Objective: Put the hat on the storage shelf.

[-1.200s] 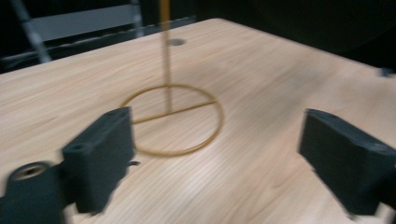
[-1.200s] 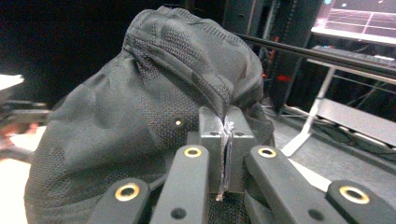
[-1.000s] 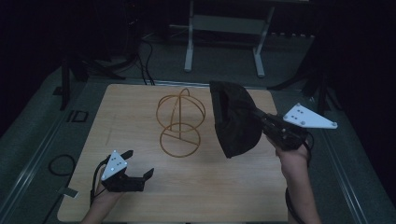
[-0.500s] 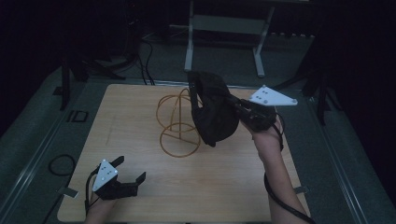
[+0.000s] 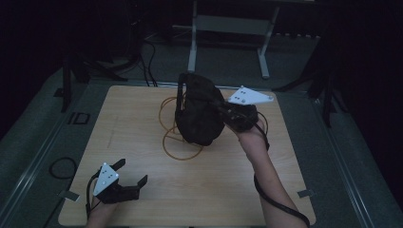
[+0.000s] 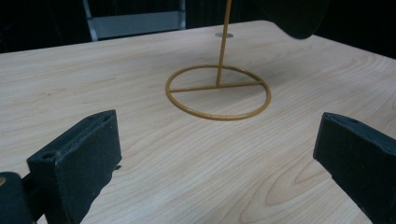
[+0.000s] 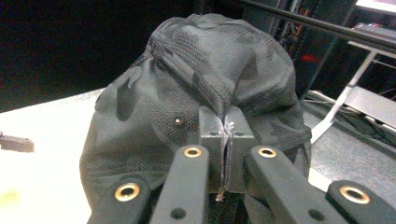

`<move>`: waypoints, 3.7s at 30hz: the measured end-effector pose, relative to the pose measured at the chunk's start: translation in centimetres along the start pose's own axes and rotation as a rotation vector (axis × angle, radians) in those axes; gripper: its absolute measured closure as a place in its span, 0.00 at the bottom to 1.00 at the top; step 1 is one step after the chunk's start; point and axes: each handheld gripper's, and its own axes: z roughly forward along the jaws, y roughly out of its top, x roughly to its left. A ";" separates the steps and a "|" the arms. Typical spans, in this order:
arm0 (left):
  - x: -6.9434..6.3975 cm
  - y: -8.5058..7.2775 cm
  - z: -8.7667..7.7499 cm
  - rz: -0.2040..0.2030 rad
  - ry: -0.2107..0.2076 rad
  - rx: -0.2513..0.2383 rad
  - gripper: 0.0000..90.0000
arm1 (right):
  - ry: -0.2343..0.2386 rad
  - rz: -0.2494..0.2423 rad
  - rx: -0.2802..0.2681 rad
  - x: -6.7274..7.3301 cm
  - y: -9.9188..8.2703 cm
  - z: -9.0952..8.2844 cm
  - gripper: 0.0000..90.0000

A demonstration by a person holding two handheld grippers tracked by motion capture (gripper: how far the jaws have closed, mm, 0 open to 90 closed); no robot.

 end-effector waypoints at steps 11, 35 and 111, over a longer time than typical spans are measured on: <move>-1.2 -0.1 0.1 0.039 -0.026 -0.016 0.01 | 0.034 0.007 0.020 0.9 0.5 2.6 0.98; -1.6 -0.4 0.1 0.044 -0.046 -0.034 0.01 | 0.026 -0.001 0.069 1.8 0.6 6.5 0.82; -1.7 -0.8 0.5 0.043 -0.066 0.000 0.01 | 0.258 0.055 0.132 3.8 -11.5 1.4 0.15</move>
